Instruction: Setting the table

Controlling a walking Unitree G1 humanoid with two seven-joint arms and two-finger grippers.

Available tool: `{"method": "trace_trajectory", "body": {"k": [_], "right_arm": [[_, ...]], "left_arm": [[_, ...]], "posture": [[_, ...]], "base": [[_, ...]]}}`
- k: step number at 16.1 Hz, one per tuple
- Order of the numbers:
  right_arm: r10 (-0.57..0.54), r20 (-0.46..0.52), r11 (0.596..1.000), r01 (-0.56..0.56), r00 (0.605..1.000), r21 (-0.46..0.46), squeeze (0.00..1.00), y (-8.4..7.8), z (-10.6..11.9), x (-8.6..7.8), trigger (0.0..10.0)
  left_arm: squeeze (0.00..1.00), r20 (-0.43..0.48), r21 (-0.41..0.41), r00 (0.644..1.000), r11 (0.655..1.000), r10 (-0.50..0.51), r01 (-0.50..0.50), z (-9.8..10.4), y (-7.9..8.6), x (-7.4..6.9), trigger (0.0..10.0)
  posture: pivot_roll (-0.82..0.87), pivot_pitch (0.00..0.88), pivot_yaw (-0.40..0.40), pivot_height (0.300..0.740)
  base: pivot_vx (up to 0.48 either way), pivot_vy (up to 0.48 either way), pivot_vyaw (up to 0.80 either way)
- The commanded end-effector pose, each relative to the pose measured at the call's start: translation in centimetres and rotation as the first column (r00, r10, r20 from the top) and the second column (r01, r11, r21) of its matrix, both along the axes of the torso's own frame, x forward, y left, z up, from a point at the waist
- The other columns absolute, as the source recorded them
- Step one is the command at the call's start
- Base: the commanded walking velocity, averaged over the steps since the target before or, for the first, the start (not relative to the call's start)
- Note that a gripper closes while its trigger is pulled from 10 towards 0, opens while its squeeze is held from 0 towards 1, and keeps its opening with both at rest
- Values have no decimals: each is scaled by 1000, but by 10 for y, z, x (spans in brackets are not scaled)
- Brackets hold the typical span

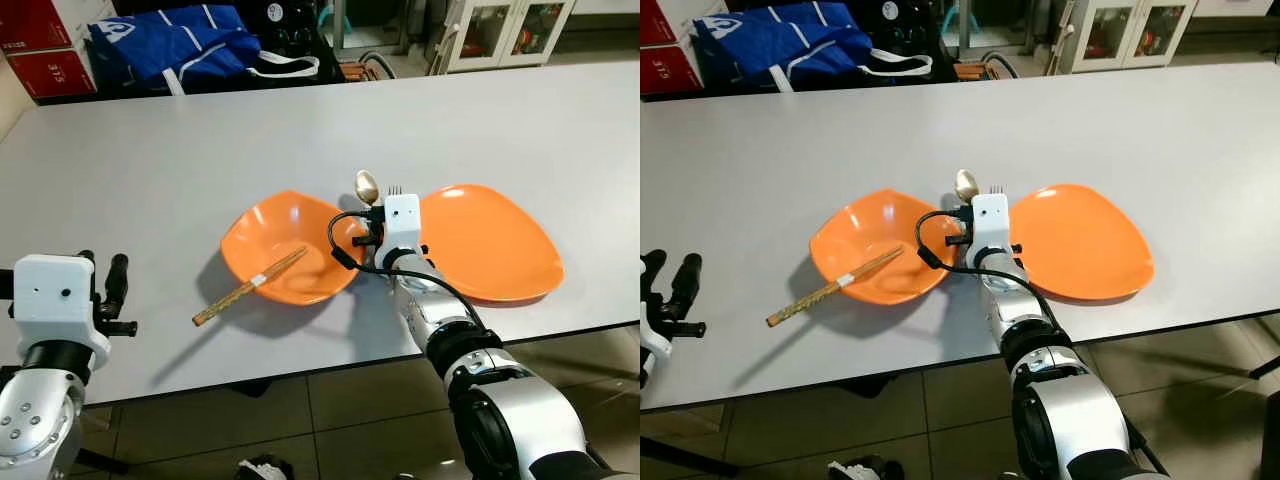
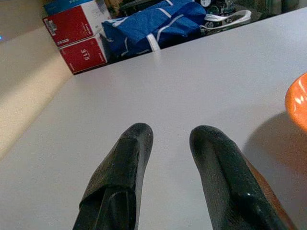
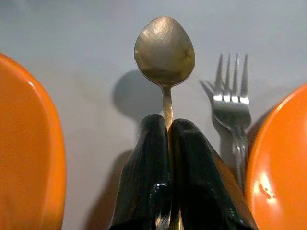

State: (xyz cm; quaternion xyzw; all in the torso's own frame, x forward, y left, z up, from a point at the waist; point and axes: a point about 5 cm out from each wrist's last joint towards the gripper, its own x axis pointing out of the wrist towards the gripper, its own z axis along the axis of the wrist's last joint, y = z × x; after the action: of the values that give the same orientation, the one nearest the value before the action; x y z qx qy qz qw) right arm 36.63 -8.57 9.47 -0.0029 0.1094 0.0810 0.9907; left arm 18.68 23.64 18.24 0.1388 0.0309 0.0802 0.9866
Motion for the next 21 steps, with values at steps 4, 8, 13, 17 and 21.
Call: {"method": "trace_trajectory", "body": {"k": [4, 8, 13, 17, 21], "right_arm": [[-24, -47, 999, 23, 999, -23, 0, -2, -12, -5, 10000], [2, -17, 999, -3, 1000, -44, 1000, 1, -6, -2, 10000], [26, 60, 995, -20, 998, -96, 549, 2, 8, 4, 10000], [68, 175, 992, -48, 982, -116, 0, 6, 25, 7, 10000], [104, 270, 987, -65, 957, -147, 0, 11, 37, 8, 10000]], "left_arm": [[0, -7, 0, 1000, 1000, -10, 10, 4, 1, -1, 10000], [0, -6, 0, 1000, 1000, -2, 2, 4, 1, -1, 10000], [0, -3, -13, 1000, 1000, 2, -2, 2, -2, 1, 10000], [0, 3, -21, 1000, 1000, 0, 0, -1, -5, 4, 10000], [0, 13, -30, 1000, 1000, -2, 2, -3, -7, 8, 10000]], "posture": [[136, 116, 69, 740], [133, 112, 53, 740], [122, 105, 35, 740], [109, 93, 25, 740], [96, 75, 16, 740]], "base": [[0, 0, 0], [0, 0, 0], [0, 0, 0], [0, 0, 0], [0, 0, 0]]}}
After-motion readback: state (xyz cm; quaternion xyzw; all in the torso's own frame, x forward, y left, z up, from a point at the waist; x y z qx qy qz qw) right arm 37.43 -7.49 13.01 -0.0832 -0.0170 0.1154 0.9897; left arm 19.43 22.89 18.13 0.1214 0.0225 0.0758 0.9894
